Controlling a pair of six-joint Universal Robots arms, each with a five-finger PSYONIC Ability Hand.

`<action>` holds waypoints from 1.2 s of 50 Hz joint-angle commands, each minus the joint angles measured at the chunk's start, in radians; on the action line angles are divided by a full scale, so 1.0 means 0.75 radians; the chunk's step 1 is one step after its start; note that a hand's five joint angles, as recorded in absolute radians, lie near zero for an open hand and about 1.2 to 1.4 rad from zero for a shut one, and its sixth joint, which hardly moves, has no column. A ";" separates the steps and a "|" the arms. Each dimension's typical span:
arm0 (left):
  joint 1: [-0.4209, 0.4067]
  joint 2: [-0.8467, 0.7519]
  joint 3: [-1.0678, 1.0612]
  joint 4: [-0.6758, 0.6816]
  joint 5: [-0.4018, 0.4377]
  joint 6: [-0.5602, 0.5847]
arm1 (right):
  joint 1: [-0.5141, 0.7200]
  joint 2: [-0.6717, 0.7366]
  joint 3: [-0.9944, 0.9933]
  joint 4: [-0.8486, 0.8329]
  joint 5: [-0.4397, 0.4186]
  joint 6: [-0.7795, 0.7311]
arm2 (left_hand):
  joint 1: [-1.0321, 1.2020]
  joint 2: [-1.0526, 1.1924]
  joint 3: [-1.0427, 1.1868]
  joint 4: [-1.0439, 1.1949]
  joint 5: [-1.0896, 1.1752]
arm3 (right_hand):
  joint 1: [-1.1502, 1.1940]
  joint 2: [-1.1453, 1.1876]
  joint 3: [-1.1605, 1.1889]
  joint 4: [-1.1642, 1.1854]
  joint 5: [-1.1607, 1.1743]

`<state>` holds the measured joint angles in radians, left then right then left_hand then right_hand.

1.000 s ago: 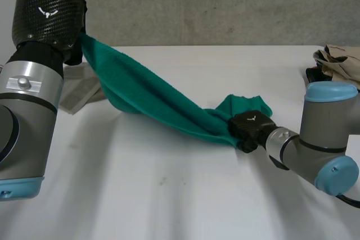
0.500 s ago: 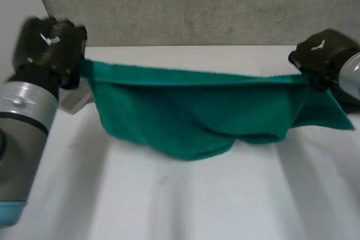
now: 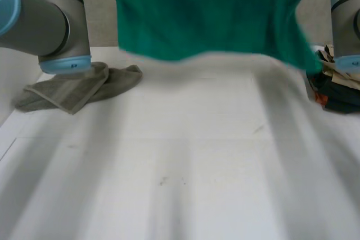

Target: Fold the laundry.

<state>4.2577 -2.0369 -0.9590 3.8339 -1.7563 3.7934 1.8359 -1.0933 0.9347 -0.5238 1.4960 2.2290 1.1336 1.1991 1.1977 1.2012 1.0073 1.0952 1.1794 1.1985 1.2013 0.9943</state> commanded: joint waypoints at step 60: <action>0.146 0.198 -0.977 -0.109 0.004 -0.166 | -0.327 0.345 0.429 0.815 -0.461 0.742 | 0.350 0.263 0.265 0.260 0.286 | -0.627 -0.739 -0.764 -0.768 -0.725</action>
<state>4.3705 -1.8875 -1.6907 3.7521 -1.7541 3.6710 1.5886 -0.8661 1.2810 0.0882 1.1290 2.8321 1.1336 1.1992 1.1977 1.2034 1.0073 0.5257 0.5273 0.5315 0.5335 0.3673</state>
